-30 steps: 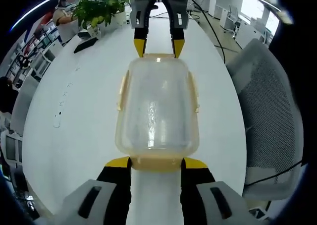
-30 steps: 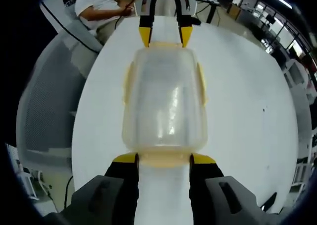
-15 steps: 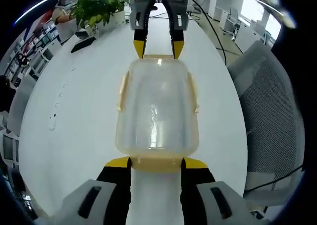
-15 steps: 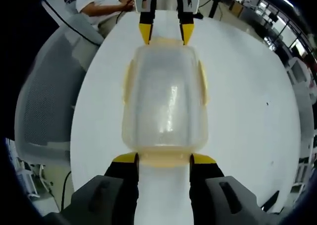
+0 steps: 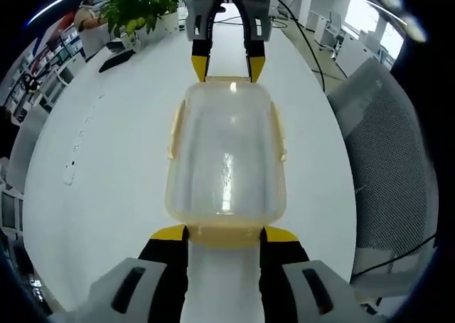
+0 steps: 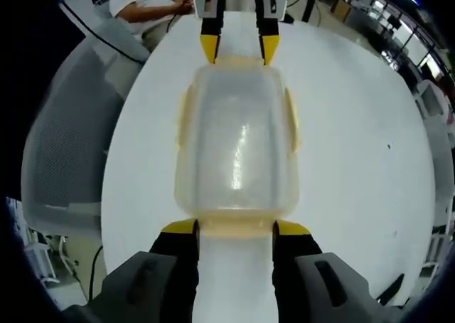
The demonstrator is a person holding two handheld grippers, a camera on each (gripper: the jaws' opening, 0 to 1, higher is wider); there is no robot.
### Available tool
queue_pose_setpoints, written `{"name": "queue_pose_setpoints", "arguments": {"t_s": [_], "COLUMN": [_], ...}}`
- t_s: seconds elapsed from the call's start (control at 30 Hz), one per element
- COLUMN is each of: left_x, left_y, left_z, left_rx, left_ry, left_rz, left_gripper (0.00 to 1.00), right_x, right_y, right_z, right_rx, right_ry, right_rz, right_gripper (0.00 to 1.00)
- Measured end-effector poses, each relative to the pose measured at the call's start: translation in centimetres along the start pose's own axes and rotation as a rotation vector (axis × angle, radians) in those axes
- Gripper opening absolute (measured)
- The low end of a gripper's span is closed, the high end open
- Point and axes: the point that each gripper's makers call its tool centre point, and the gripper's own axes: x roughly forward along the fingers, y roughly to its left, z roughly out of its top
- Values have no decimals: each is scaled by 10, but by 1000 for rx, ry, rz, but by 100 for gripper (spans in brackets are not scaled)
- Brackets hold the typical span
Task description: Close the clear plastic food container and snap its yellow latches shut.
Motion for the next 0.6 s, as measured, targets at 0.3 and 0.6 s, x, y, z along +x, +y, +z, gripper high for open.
{"name": "queue_pose_setpoints", "arguments": {"t_s": [0.3, 0.6], "left_x": [1, -3], "left_y": [-1, -2], "left_z": [-1, -4], "left_rx": [-5, 18], "left_ry": [-1, 4], "left_rz": [5, 29], "left_gripper": [34, 34], "right_x": [2, 0], "right_y": [0, 3], "right_z": [-3, -7], "right_rx": [-10, -2], "right_ry": [7, 11], "right_rz": [-14, -17], "right_gripper": [38, 37]}}
